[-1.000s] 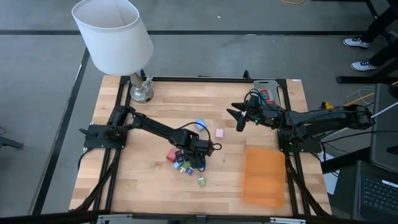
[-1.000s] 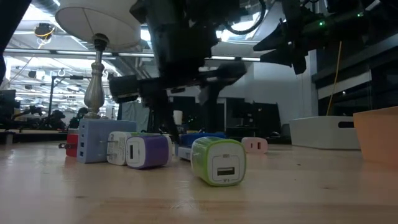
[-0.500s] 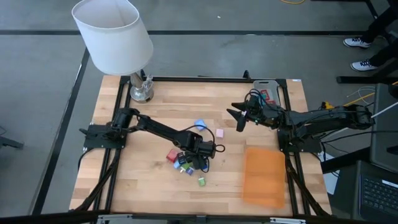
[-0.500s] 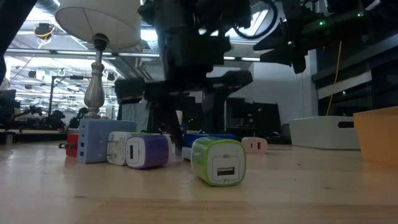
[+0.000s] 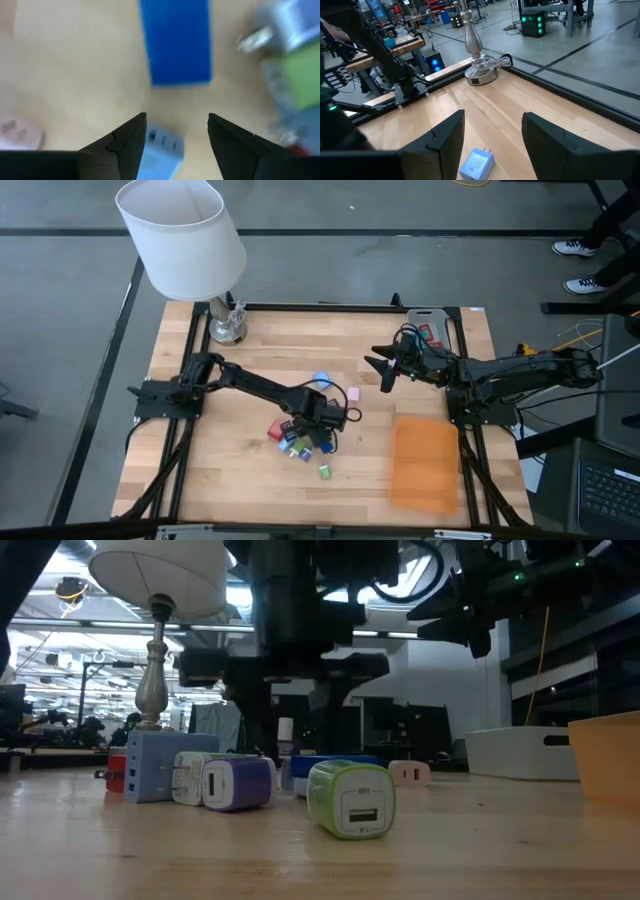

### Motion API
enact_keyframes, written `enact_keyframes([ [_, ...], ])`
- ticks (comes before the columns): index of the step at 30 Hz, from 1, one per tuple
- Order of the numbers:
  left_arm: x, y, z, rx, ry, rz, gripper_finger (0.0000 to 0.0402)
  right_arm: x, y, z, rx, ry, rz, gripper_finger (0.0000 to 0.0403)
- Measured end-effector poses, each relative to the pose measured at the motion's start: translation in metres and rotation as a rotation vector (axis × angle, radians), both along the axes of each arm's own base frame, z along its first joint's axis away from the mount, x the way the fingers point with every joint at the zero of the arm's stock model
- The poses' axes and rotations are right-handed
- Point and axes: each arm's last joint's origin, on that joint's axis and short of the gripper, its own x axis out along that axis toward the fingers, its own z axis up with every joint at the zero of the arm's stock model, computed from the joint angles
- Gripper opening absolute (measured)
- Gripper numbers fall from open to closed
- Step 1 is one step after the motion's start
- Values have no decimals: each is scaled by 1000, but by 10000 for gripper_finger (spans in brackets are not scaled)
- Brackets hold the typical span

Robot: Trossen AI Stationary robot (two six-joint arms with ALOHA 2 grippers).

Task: Pick & Place Office items
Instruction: Put the dark blue digital clock into the gray bin

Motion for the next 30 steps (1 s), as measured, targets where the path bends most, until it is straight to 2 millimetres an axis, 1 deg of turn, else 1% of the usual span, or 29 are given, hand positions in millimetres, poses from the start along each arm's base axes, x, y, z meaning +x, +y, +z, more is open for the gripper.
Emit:
enact_keyframes([
  [4, 1, 6, 0, 5, -2, 34, 207, 0, 0, 0, 3, -1, 4, 196],
  [6, 1, 4, 1, -9, -2, 35, 207, 0, 0, 0, 3, -1, 4, 196],
  [10, -1, -4, 2, -96, 23, 49, 207, 0, 0, 0, 4, -1, 6, 196],
  [13, -3, -12, 9, -127, 51, 62, 207, 0, 0, 0, 4, -1, 7, 196],
  [17, 1, -21, 20, -132, 15, 42, 208, 0, 0, 0, 4, -1, 7, 196],
  [20, 7, -23, 29, -146, -37, 44, 211, 0, 0, 0, 8, -3, 6, 196],
  [23, 10, -23, 33, -134, -72, 48, 226, 0, 1, 0, 13, -4, 19, 196],
  [25, 13, -22, 34, -122, -101, 60, 241, 0, 1, 0, 14, -4, 28, 196],
  [30, 14, -20, 34, -102, -106, 69, 283, 0, 1, 0, 14, -4, 28, 196],
])
